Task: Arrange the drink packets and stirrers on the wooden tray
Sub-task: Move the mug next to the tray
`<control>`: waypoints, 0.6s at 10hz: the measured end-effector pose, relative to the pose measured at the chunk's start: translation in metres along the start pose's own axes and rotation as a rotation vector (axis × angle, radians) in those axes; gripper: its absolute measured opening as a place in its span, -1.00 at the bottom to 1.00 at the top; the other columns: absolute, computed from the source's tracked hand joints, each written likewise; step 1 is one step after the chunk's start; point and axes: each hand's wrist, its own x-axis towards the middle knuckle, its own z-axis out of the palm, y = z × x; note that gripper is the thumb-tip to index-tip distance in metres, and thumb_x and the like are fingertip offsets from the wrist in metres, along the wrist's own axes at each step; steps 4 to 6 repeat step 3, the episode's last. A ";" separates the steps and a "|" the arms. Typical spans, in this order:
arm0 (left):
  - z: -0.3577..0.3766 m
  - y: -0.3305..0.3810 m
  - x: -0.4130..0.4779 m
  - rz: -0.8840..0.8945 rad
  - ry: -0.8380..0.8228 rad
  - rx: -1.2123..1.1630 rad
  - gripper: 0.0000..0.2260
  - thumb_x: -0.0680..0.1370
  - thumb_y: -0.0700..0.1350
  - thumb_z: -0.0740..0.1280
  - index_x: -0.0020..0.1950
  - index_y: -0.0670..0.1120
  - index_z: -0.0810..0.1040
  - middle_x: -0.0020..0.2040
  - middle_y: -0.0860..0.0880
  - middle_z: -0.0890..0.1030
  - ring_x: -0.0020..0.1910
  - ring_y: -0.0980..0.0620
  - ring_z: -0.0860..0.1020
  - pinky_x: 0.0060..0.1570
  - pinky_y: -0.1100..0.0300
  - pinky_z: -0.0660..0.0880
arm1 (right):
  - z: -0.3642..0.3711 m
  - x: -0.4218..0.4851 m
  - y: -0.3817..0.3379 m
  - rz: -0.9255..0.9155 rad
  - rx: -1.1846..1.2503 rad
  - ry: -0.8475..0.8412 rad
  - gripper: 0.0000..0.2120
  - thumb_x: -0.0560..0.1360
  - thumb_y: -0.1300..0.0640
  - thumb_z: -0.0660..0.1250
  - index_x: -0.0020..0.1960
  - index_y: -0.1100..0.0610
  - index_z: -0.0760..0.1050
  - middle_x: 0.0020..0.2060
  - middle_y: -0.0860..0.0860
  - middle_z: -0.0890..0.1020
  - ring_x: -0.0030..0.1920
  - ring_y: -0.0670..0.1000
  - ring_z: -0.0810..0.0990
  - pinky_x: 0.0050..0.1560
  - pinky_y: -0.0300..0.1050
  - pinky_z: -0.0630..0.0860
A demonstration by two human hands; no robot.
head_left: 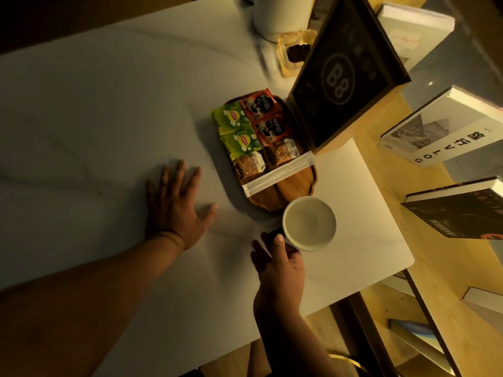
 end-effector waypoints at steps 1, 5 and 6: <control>-0.005 0.007 -0.003 0.004 -0.054 -0.017 -0.21 0.43 0.35 0.19 0.60 0.10 0.10 0.63 -0.11 0.10 0.58 -0.24 0.05 0.44 -0.37 -0.02 | -0.004 -0.005 0.003 -0.063 -0.125 0.013 -0.75 0.56 -0.08 0.35 0.16 0.03 0.50 -0.01 0.04 0.72 -0.03 0.06 0.71 0.01 0.03 0.60; -0.054 -0.032 -0.026 0.040 -0.277 -0.163 -0.26 0.44 0.25 0.29 0.58 0.10 0.18 0.64 -0.02 0.05 0.61 -0.07 0.04 0.53 -0.16 0.04 | -0.007 -0.035 0.010 -0.351 -0.878 -0.133 -0.79 0.52 -0.06 0.35 0.12 -0.09 0.48 0.02 -0.06 0.65 -0.09 -0.18 0.60 -0.13 -0.18 0.55; -0.054 -0.032 -0.026 0.040 -0.277 -0.163 -0.26 0.44 0.25 0.29 0.58 0.10 0.18 0.64 -0.02 0.05 0.61 -0.07 0.04 0.53 -0.16 0.04 | -0.007 -0.035 0.010 -0.351 -0.878 -0.133 -0.79 0.52 -0.06 0.35 0.12 -0.09 0.48 0.02 -0.06 0.65 -0.09 -0.18 0.60 -0.13 -0.18 0.55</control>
